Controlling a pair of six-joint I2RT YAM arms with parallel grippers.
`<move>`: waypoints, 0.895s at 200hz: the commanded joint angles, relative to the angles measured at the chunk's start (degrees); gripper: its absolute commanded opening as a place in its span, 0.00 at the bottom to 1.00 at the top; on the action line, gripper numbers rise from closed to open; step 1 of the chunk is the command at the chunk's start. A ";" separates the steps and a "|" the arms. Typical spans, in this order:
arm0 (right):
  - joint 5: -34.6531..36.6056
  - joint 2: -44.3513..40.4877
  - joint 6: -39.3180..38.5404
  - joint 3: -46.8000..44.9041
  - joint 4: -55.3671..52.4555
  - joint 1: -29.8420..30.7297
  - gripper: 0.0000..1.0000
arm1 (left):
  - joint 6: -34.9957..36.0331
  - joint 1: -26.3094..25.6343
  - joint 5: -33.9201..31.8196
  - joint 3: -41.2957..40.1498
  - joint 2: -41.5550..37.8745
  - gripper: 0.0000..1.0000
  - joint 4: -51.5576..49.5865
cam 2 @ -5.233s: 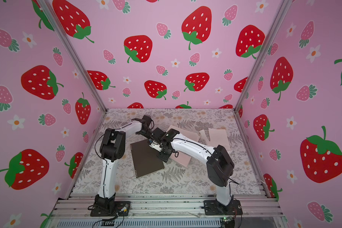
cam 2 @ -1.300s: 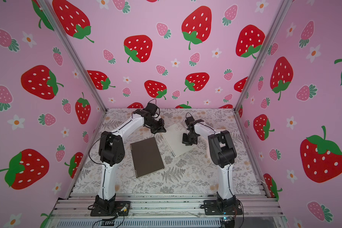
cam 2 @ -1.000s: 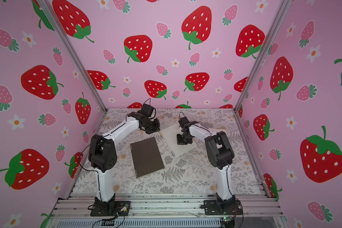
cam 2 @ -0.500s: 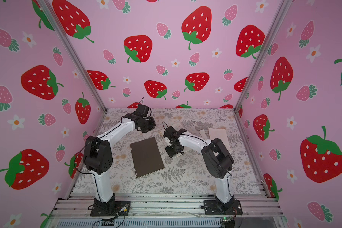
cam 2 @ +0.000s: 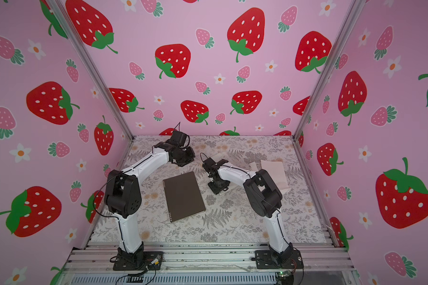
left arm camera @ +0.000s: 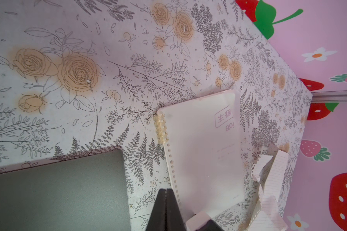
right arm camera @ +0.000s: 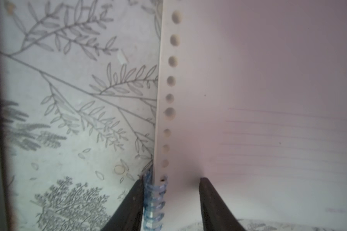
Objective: Tear off pages from different notebooks
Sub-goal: Move the notebook to the center of the board.
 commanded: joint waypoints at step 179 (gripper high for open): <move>-39.63 0.74 1.35 11.44 1.62 -6.86 0.49 | 12.48 3.31 -5.95 -15.61 -8.81 0.00 -27.70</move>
